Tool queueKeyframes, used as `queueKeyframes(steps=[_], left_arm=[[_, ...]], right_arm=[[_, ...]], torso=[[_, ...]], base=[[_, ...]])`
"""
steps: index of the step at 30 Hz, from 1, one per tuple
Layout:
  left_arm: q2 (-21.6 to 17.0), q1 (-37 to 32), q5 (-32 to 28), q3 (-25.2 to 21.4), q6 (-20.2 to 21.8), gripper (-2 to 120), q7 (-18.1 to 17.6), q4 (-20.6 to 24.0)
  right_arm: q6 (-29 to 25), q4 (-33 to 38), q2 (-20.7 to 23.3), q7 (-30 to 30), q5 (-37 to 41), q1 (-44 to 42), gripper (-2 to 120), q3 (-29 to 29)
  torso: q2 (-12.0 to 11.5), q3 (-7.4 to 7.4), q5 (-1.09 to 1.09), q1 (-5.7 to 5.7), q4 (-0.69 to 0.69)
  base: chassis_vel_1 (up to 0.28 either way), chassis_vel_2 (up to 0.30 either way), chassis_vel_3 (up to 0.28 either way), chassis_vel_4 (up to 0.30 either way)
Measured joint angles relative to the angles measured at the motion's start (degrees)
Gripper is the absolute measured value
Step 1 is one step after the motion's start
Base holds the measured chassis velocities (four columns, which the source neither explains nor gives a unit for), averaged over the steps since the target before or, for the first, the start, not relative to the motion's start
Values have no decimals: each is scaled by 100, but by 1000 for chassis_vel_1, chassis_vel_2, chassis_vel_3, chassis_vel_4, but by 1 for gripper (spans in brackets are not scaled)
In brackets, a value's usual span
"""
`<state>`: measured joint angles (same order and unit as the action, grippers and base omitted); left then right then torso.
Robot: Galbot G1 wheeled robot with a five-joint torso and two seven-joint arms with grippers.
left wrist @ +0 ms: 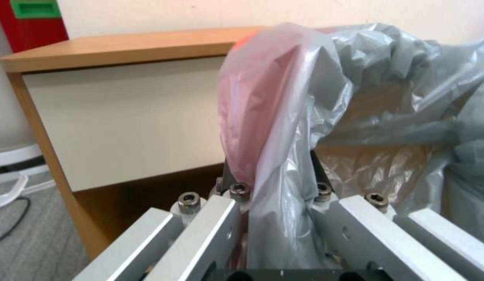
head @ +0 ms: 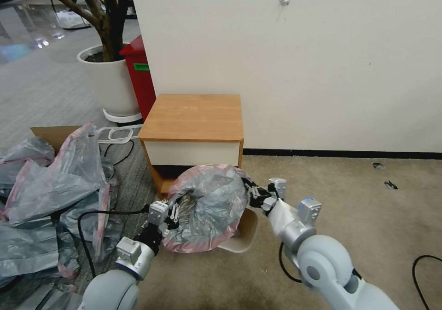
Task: Pick up the garbage bag from the table and place it over the trash can.
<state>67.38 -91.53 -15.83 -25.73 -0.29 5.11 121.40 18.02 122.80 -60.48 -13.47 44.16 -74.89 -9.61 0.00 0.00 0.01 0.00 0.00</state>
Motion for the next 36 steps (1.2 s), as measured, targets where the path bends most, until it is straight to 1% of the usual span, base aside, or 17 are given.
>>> queueKeyframes(steps=[2,6,7,10,12,14,17,21,22,25,27,29,30,32,33,34,36], left_arm=[[13,3,-81,-8,0,5,-2,15],[72,20,-611,-17,80,5,-19,138],[72,20,-611,-17,80,5,-19,138],[122,37,-1056,-31,207,5,-71,211],[128,40,-1108,-34,221,5,-80,214],[162,75,-1365,-46,294,5,-150,209],[173,97,-1505,-48,349,5,-212,188],[237,213,-1963,-40,610,5,-480,193],[237,213,-1963,-40,610,5,-480,193],[281,294,-2263,-40,767,5,-625,230],[285,299,-2298,-39,785,5,-637,238],[321,332,-2613,-39,963,5,-771,329],[335,347,-2670,-40,1005,5,-811,332],[339,352,-2679,-40,1018,5,-823,332],[349,373,-2695,-43,1067,5,-865,326],[356,390,-2695,-44,1091,5,-897,292],[361,406,-2693,-45,1108,5,-930,257]], right_arm=[[-1,1,40,0,3,-29,0,-34],[-4,25,251,6,24,-146,0,-223],[-4,25,251,6,24,-146,0,-223],[-12,67,408,8,57,-239,0,-372],[-12,74,426,8,61,-253,0,-391],[-14,116,526,11,78,-332,0,-491],[-15,148,570,15,81,-393,0,-548],[-8,205,609,50,47,-577,0,-624],[-8,205,609,50,47,-577,0,-624],[19,215,635,62,20,-656,0,-619],[23,216,637,63,20,-660,0,-619],[89,234,670,69,-3,-716,0,-600],[111,240,688,79,-38,-749,0,-597],[118,239,695,83,-50,-761,2,-596],[153,251,714,89,-84,-804,10,-601],[174,278,719,81,-101,-836,15,-637],[204,320,717,70,-116,-866,20,-708]], torso=[[0,0,0,0,0],[0,0,0,0,0],[0,0,0,0,0],[0,0,-1,0,0],[0,0,-1,0,0],[0,0,-1,0,0],[0,0,-1,0,0],[0,0,-1,0,0],[0,0,-1,0,0],[0,0,0,0,0],[0,0,0,0,0],[0,0,0,0,0],[0,0,-1,0,1],[0,0,-1,0,0],[0,0,0,0,0],[0,0,0,0,0],[1,0,0,0,0]], base=[[0,0,0,0],[0,0,0,0],[0,0,0,0],[0,0,0,0],[0,0,0,0],[0,0,0,0],[0,0,0,0],[0,0,0,0],[0,0,0,0],[0,0,0,0],[0,0,0,0],[0,0,0,0],[0,0,0,0],[0,0,0,0],[0,0,0,0],[0,0,0,0],[0,0,0,0]])
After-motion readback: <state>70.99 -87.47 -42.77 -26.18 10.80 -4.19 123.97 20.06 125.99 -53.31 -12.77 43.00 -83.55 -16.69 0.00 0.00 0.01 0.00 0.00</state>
